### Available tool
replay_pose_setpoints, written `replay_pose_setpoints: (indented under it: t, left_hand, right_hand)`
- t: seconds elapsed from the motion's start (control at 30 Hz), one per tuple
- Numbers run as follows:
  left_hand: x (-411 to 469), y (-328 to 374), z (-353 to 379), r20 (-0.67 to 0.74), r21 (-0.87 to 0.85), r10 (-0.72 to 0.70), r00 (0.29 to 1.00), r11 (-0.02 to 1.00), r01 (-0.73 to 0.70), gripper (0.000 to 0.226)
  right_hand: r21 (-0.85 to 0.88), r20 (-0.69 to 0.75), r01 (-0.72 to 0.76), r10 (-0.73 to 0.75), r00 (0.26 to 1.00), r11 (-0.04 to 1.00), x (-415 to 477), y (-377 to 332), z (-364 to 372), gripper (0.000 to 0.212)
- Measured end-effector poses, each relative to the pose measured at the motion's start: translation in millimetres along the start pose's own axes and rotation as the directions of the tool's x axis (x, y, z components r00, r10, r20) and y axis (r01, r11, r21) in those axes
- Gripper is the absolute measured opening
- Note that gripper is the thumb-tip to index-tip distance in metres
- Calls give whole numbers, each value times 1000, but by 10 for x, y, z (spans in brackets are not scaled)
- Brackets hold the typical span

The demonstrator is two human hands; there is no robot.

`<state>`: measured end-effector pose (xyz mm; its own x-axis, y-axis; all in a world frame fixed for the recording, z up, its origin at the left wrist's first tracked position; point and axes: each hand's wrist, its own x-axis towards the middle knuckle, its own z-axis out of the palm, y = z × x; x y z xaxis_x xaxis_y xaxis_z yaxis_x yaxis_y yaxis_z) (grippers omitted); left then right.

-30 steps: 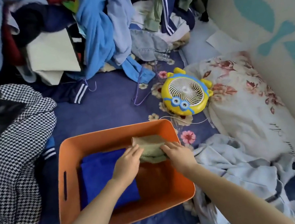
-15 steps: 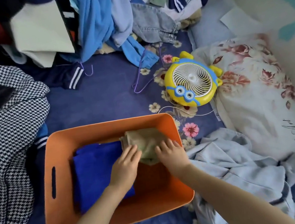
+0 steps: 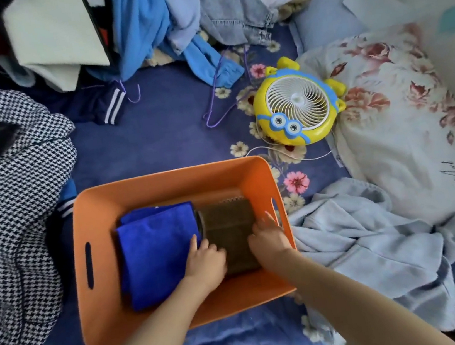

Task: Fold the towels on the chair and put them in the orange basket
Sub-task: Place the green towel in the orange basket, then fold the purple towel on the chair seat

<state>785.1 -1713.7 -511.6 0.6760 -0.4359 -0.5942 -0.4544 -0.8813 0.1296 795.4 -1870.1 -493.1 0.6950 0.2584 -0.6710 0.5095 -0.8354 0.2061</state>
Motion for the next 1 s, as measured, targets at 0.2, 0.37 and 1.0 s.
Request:
replay_pose_setpoints:
  t: [0.2,0.37,1.0]
  left_hand:
    - [-318,-57,-462,-192,-20,-54,980,999,51,35]
    - [-678,-57,-918,-320,-36,-55,946,998,46,40]
    - [-1251,622,-2742,-792,286,336,510,942,-175,38]
  right_hand:
    - [53,-220,-113,122,968,992,-527,248,-509,28]
    - [142,-348,-145,187,919,979,-997,341,-812,21]
    - [307,-598,-416,513,615,856,-2912,1245,-1313,65]
